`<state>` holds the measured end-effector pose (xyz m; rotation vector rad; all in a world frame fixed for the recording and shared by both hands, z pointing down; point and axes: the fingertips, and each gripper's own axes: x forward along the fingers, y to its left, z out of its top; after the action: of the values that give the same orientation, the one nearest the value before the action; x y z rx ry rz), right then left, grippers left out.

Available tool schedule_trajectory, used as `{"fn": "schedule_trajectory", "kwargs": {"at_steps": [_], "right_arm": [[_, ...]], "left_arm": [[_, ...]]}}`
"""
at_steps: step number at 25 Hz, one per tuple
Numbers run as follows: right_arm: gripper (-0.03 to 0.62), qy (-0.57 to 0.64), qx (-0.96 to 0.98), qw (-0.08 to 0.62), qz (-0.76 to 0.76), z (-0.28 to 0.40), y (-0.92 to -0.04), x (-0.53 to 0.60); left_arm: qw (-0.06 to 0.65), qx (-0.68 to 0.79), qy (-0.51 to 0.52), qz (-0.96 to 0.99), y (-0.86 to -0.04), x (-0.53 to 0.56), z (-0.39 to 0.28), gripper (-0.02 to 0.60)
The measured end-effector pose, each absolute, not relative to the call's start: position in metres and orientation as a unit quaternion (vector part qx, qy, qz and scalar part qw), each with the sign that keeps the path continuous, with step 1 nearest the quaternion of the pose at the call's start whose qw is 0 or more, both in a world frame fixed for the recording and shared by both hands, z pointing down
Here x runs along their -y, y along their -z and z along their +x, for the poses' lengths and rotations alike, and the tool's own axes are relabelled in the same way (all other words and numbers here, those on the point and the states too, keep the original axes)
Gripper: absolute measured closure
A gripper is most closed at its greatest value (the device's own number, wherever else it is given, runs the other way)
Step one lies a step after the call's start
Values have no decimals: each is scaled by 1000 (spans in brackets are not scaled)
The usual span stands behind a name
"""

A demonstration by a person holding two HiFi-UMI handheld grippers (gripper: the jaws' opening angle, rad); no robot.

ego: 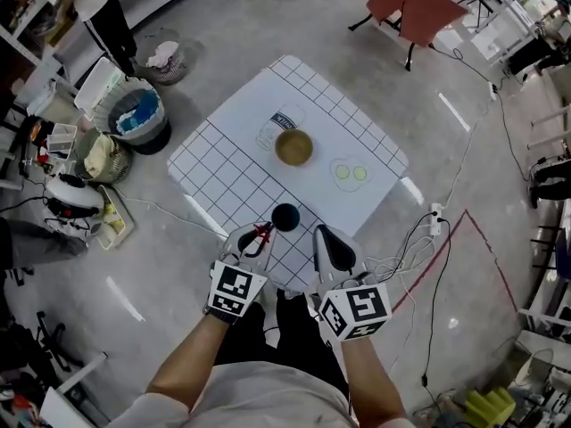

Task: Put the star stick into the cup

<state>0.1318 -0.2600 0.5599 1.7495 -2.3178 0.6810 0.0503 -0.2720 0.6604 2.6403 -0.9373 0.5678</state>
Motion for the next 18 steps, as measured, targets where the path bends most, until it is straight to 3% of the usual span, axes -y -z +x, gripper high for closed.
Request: {"fn": "schedule_trajectory", "kwargs": {"at_steps": [18], "right_arm": [[583,-264,778,103,561,143,-608,280]], "left_arm": [[168,292,-238,911,-727,272,75,555]]}}
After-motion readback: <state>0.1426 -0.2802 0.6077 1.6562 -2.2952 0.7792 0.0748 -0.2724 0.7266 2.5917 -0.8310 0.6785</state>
